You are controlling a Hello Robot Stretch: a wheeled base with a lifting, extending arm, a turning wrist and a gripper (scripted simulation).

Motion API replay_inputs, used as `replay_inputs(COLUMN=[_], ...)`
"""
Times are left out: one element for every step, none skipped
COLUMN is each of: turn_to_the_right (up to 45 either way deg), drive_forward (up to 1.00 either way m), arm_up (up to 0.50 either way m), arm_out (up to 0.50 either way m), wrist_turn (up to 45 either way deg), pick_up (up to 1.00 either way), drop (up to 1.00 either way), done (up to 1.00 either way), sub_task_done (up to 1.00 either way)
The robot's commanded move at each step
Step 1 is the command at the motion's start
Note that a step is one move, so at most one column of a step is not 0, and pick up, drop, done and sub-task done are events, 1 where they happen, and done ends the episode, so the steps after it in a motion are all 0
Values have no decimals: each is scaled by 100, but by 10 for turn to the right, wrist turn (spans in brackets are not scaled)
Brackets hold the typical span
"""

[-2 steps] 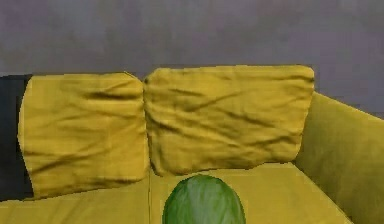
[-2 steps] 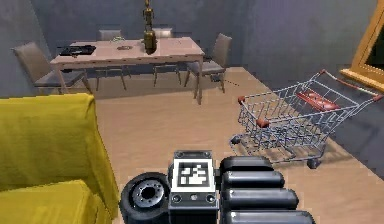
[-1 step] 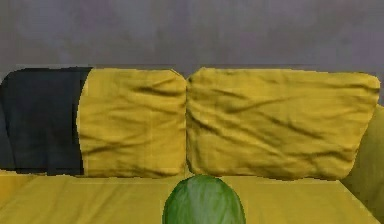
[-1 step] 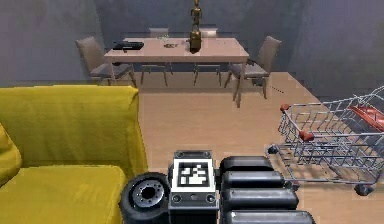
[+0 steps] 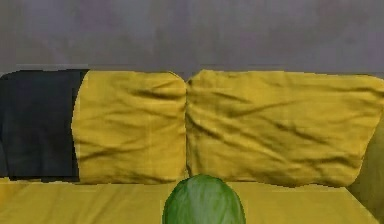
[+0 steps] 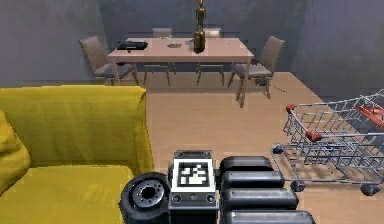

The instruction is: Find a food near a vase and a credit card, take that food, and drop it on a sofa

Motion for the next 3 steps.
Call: replay_inputs(turn_to_the_right=[150, -150, 30], drive_forward=[0, 0, 0], arm_up=[0, 0, 0], arm_out=[0, 0, 0], wrist_turn=[0, 0, 0], pick_up=[0, 0, 0], drop=[0, 0, 0], done=[0, 0, 0], sub_task_done=[0, 0, 0])
